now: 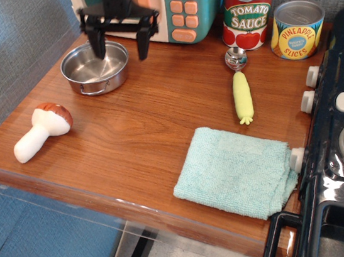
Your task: Put the pot between the mushroom and the cloth.
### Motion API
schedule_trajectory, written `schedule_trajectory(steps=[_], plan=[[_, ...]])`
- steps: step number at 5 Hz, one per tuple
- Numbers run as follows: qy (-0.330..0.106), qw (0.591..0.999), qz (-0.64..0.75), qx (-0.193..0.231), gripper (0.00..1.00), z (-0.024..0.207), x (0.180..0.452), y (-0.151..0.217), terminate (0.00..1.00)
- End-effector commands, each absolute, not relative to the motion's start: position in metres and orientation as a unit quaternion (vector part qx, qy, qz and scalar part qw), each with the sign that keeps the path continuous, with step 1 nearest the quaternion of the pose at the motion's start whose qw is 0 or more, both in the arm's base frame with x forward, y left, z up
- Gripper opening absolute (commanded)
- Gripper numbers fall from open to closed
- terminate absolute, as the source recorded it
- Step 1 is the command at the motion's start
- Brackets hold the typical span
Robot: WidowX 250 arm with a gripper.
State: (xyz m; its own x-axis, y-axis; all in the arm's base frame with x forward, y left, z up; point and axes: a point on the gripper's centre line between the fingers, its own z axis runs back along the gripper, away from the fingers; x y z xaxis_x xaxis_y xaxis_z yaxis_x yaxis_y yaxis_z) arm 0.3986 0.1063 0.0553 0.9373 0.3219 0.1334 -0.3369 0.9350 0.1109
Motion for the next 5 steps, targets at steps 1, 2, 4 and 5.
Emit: schedule_trajectory(steps=[1,2,4,5], plan=[[-0.063,0.981,0.169,0.065,1.00,0.050,0.402,0.115,0.00],[-0.070,0.982,0.164,0.065,0.00,0.052,0.402,0.110,0.00],[-0.080,0.982,0.160,0.066,0.00,0.062,0.399,0.106,0.00],[-0.082,0.982,0.154,0.070,0.00,0.067,0.398,0.107,0.00]])
